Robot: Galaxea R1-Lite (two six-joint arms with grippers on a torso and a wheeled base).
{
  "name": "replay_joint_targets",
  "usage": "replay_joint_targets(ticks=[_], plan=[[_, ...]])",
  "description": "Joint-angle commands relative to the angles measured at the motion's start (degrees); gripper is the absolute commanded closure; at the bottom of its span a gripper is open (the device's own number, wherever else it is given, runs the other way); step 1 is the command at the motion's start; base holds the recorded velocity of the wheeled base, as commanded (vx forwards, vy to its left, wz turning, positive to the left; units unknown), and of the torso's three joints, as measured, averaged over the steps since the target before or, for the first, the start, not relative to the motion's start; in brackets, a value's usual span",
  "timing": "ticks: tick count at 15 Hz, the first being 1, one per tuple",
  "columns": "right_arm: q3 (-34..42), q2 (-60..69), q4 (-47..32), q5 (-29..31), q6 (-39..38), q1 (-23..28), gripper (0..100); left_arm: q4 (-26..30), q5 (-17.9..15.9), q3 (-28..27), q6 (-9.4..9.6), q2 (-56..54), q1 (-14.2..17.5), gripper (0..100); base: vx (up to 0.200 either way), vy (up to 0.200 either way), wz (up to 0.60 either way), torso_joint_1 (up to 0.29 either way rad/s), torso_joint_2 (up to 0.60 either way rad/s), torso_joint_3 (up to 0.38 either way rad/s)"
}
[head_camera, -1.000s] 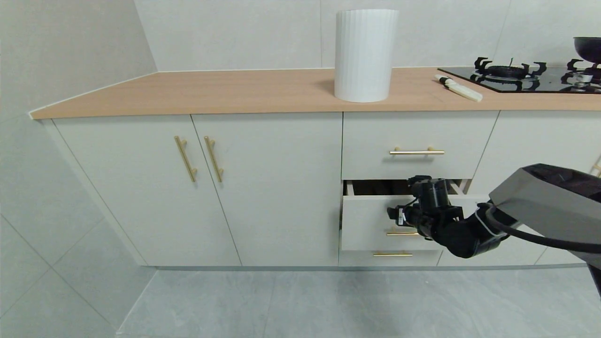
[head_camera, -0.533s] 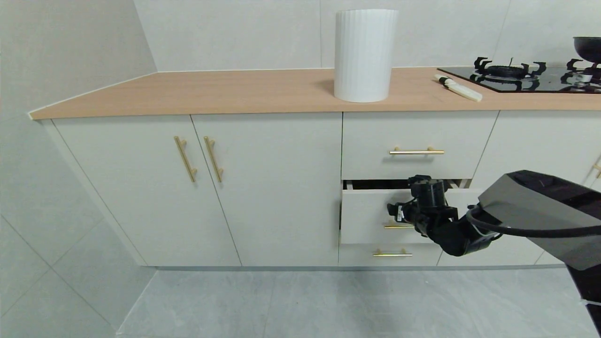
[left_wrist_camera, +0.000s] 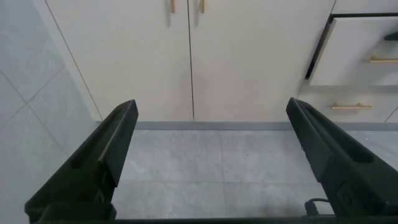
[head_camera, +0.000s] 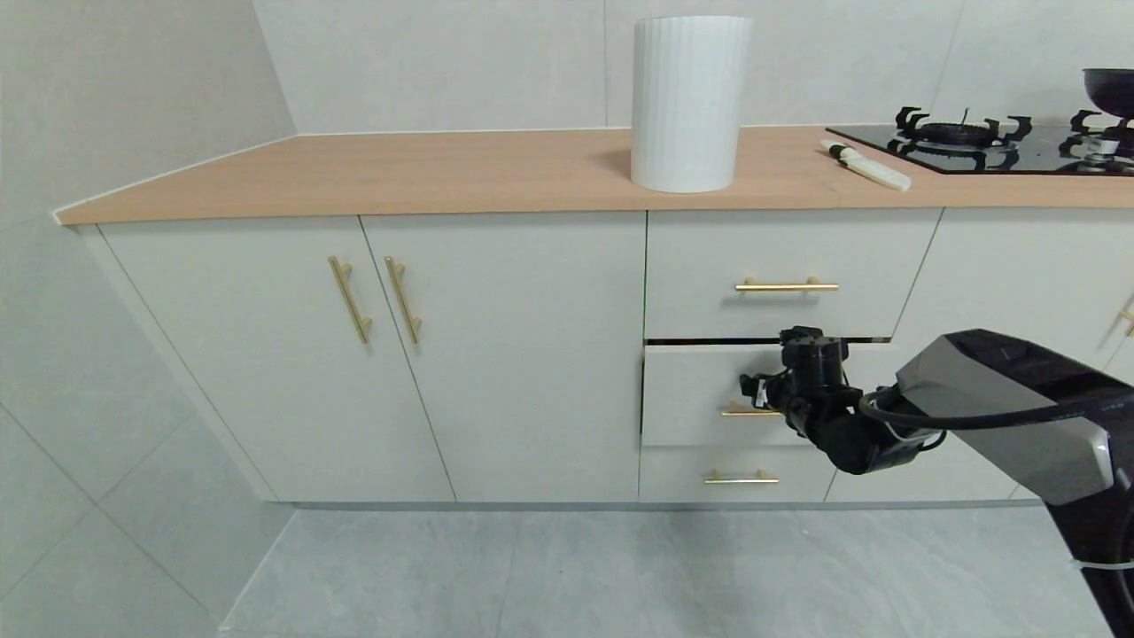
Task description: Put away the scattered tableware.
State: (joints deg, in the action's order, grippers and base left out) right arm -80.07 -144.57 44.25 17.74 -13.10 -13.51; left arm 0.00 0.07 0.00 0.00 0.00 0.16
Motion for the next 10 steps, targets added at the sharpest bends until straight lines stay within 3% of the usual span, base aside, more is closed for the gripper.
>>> replay_joint_targets(ticks=[1, 10], plan=[[-2.73, -2.12, -0.04, 0.54, -0.08, 0.68, 0, 0.0, 0.01, 0.0, 0.0, 0.0, 0.02, 0, 0.0, 0.0, 0.0, 0.0, 0.0, 0.0], [-8.79, -4.93, -0.13, 1.6, -0.69, 1.55, 0, 0.0, 0.01, 0.0, 0.0, 0.09, 0.02, 0, 0.0, 0.0, 0.0, 0.0, 0.0, 0.0]])
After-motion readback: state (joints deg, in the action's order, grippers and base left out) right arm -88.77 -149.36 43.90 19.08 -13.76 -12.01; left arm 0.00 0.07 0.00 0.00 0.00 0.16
